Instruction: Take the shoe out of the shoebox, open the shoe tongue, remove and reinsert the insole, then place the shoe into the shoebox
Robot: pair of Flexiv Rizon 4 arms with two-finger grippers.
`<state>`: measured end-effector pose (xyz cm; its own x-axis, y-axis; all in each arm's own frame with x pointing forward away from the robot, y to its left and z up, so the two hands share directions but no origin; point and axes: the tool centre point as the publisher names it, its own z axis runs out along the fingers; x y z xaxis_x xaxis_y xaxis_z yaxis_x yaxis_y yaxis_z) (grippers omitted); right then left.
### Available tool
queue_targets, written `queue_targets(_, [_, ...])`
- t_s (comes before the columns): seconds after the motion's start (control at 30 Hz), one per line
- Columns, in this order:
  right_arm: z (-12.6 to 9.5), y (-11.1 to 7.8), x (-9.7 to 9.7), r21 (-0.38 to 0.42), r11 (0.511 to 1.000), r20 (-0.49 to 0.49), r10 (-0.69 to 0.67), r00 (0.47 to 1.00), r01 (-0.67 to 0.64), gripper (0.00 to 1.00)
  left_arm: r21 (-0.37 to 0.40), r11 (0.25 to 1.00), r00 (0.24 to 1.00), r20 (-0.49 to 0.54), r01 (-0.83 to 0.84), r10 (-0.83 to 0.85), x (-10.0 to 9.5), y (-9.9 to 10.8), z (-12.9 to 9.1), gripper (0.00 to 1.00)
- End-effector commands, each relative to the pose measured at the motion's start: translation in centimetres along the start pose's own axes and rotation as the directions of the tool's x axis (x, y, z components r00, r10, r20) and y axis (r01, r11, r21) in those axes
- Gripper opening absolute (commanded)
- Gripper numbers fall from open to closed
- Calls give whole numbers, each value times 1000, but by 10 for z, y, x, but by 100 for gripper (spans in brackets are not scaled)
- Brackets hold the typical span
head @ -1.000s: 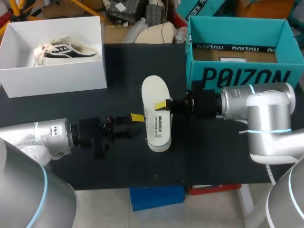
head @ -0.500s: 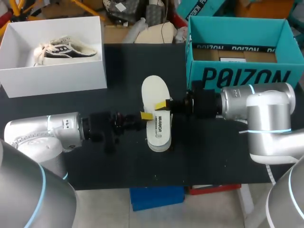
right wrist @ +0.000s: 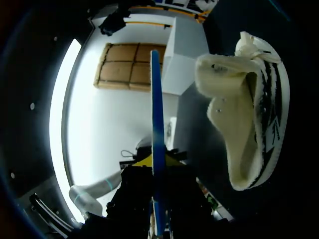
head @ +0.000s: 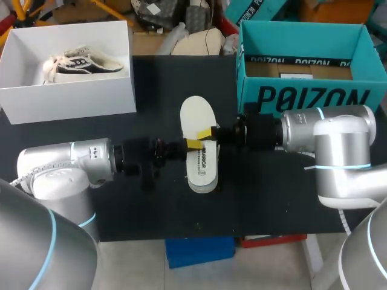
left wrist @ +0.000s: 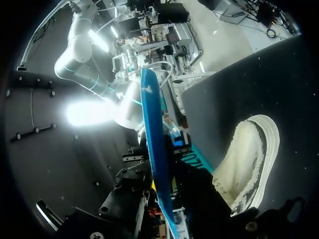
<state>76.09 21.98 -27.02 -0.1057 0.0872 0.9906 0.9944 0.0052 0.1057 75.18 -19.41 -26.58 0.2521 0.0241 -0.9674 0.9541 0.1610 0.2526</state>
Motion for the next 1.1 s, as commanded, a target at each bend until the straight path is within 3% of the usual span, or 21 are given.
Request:
queue_targets(0.03, [1,-1,0,-2,1000,3,1,1000,-1,0,-1,1000,1000,3,-2,2,3,3,8,26])
queue_targets(0.2, [1,-1,0,-2,1000,3,1,1000,-1,0,0,1000,1000,11,-1,1,3,4,10,25])
queue_targets(0.27, [1,-1,0,-2,1000,3,1,1000,-1,0,2,1000,1000,13,-1,1,3,4,10,20])
queue_targets(0.33, [1,-1,0,-2,1000,3,1,1000,-1,0,2,1000,1000,14,-1,1,4,4,11,0])
queue_targets(0.43, [1,-1,0,-2,1000,3,1,1000,-1,0,2,1000,1000,15,1,-1,4,4,11,0])
queue_targets(0.47, [-1,-1,1,-20,1000,-5,2,1000,-2,12,2,1000,1000,16,2,-2,4,4,11,0])
queue_targets(0.5, [-3,-1,1,-28,1000,-15,1,1000,-2,49,2,1000,1000,16,3,-3,3,4,10,0])
queue_targets(0.53, [-6,0,1,-53,999,-26,-4,1000,3,100,3,1000,1000,17,5,-5,2,3,9,0])
queue_targets(0.77, [-33,-3,-2,-129,991,74,-24,997,33,100,39,997,998,-33,61,-60,0,-2,-8,0])
queue_targets(1.1, [-84,-28,-3,-171,983,218,-28,975,67,100,140,977,949,-292,163,-117,24,-28,-43,0])
